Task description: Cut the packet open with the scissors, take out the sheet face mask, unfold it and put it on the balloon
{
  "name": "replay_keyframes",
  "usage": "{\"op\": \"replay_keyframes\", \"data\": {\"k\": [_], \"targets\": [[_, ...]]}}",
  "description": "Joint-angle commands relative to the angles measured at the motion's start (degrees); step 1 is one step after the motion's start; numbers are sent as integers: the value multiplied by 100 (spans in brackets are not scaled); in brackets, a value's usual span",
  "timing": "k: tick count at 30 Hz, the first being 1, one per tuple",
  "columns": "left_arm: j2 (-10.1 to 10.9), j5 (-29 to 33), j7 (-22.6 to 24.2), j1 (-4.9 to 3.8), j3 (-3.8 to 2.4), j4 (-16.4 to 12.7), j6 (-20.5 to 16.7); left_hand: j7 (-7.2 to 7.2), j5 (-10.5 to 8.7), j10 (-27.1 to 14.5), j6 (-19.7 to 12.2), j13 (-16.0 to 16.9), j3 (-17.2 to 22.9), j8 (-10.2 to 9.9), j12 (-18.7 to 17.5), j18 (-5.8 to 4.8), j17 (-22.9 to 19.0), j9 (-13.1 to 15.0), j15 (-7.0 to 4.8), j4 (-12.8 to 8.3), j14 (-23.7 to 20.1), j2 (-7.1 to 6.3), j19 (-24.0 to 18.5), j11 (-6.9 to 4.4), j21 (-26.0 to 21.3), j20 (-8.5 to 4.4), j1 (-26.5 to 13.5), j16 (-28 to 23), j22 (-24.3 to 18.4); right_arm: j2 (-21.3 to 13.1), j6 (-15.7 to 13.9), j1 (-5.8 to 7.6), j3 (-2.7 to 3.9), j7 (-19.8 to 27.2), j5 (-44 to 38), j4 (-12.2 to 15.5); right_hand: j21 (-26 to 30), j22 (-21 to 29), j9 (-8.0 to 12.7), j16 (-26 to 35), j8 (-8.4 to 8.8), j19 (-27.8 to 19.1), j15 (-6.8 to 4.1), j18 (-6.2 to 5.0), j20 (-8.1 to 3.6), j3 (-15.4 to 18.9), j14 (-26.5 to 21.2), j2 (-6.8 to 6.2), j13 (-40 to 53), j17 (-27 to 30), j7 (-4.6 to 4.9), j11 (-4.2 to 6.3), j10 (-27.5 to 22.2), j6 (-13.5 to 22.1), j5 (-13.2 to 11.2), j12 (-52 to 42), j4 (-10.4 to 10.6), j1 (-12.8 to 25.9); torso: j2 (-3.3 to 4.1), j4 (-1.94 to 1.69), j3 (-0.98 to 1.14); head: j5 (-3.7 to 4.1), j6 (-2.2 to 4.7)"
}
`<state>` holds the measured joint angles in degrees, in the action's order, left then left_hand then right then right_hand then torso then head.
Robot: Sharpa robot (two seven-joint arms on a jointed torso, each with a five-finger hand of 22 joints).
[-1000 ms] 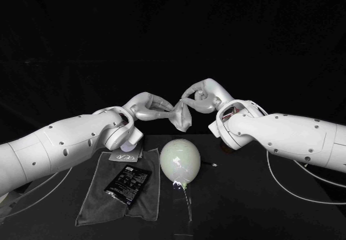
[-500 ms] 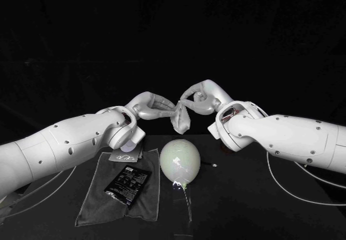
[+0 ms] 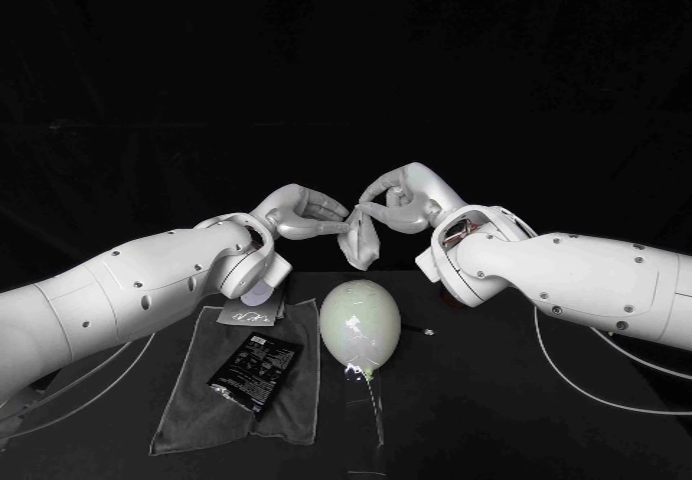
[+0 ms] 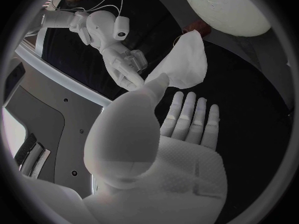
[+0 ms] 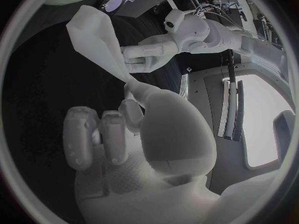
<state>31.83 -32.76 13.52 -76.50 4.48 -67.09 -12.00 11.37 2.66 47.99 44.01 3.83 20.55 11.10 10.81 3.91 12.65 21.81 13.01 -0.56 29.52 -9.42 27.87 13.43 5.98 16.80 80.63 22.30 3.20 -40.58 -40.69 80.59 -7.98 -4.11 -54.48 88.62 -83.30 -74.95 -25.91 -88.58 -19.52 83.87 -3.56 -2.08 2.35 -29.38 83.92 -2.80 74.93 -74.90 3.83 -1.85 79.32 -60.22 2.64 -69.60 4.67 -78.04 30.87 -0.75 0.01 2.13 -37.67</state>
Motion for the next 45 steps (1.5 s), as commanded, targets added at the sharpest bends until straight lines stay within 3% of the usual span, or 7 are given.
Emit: {"op": "replay_keyframes", "data": {"k": [1,8,16,21,32,40,45], "targets": [[-38,-12,-10,-5,-4,-2,127,87,9,-47,55,-2,-60,43,21,-5,-64,-16,24,6,-175,18,-97,41,-31,-5,60,-116,-19,-3,63,-1,4,15,-49,25,-35,-1321,-274,-37,-92,331,-47,68,-9,-45,573,65,83,-1387,-2,244,370,-46,15,-26,-2,-19,-1,4,-3,-1,-9],[-67,-14,32,-3,-2,1,209,-61,7,-204,58,-13,-122,44,-22,-28,-318,-75,-114,22,-744,75,-381,-254,-146,-9,120,-567,-54,18,93,-2,4,8,-55,68,-35,-1321,-274,-37,-92,331,-47,68,-9,-45,573,65,83,-1387,-2,244,370,-46,15,-26,-2,-19,0,1,3,-4,-12],[-80,-36,60,-2,-2,-9,301,-144,7,-150,170,2,-122,95,4,-19,-348,-100,-42,11,-715,136,-450,-360,-187,-9,189,-606,-54,19,94,-2,4,6,-58,81,-35,-1321,-274,-37,-92,331,-47,68,-9,-45,573,65,83,-1387,-2,244,370,-46,15,-26,-2,-19,1,-4,3,-5,-14],[-96,-114,52,-2,-2,-24,448,-163,8,120,430,13,-56,191,97,17,-275,-117,-58,15,-344,213,-388,-349,-182,-14,237,-434,-41,20,81,-2,4,11,-59,97,-35,-1321,-274,-37,-92,331,-47,68,-9,-45,573,65,83,-1387,-2,244,370,-46,15,-26,-2,-19,-1,-1,1,-10,-15],[-87,-206,30,-2,-2,4,547,-143,8,368,774,-17,103,236,75,111,-261,-209,-62,71,-13,276,-224,-105,-156,-12,217,-366,-21,12,55,-2,4,12,-62,104,-30,-1320,-282,-29,-106,329,-47,67,-10,-66,571,59,78,-1378,-1,244,369,-37,14,-13,-17,-6,2,-1,2,7,-12],[-86,-203,40,-2,-2,-1,530,-83,8,356,825,-19,147,227,35,121,-281,-240,-61,84,-16,289,-226,-119,-161,-12,212,-401,-24,9,71,-2,4,7,-63,101,-30,-1320,-282,-29,-106,329,-47,67,-10,-66,571,59,78,-1378,-1,244,369,-37,14,-13,-17,-6,0,0,0,6,-12],[-68,-120,98,-2,-2,-15,426,-66,9,608,1211,6,283,402,96,124,-198,-208,-183,194,427,468,-74,-281,-128,-3,176,-212,-5,10,119,-2,3,-23,-68,71,-30,-1320,-282,-29,-106,329,-47,67,-10,-66,571,59,78,-1378,-1,244,369,-37,14,-13,-17,-6,-1,-2,1,16,-10]]}}
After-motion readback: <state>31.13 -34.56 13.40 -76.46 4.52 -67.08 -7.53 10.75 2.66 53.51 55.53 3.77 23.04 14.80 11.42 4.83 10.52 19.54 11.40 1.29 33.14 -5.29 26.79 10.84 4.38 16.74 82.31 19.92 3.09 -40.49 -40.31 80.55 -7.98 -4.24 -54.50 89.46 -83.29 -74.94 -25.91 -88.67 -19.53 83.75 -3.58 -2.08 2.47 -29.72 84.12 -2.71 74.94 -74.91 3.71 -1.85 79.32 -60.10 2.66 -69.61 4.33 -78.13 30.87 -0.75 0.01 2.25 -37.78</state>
